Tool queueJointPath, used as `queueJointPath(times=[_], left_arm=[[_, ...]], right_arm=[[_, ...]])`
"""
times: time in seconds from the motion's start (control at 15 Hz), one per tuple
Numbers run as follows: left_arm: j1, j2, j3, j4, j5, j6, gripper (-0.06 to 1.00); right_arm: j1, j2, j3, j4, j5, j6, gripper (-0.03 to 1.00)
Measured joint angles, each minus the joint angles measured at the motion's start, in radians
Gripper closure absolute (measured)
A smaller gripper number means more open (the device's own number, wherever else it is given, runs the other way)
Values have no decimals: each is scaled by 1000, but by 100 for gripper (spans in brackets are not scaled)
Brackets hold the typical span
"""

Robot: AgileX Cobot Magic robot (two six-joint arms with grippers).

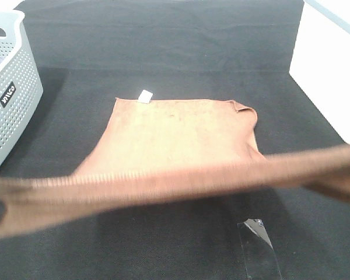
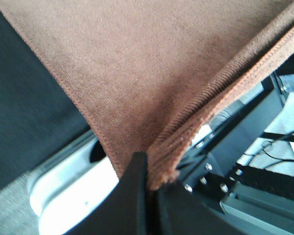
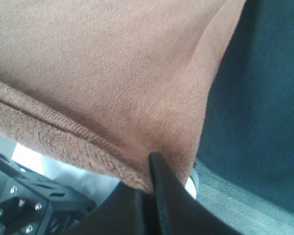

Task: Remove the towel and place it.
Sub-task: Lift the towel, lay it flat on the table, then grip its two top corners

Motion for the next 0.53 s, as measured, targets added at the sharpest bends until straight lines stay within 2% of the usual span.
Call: queueJointPath(times=[0.2, 0.53], left_arm=[[0, 38, 53, -14, 1, 0, 94], [0, 234, 95, -15, 0, 0, 94]], right_arm=[[0, 15, 46, 6, -1, 0, 97], [0, 183, 110, 15, -5, 0, 97]])
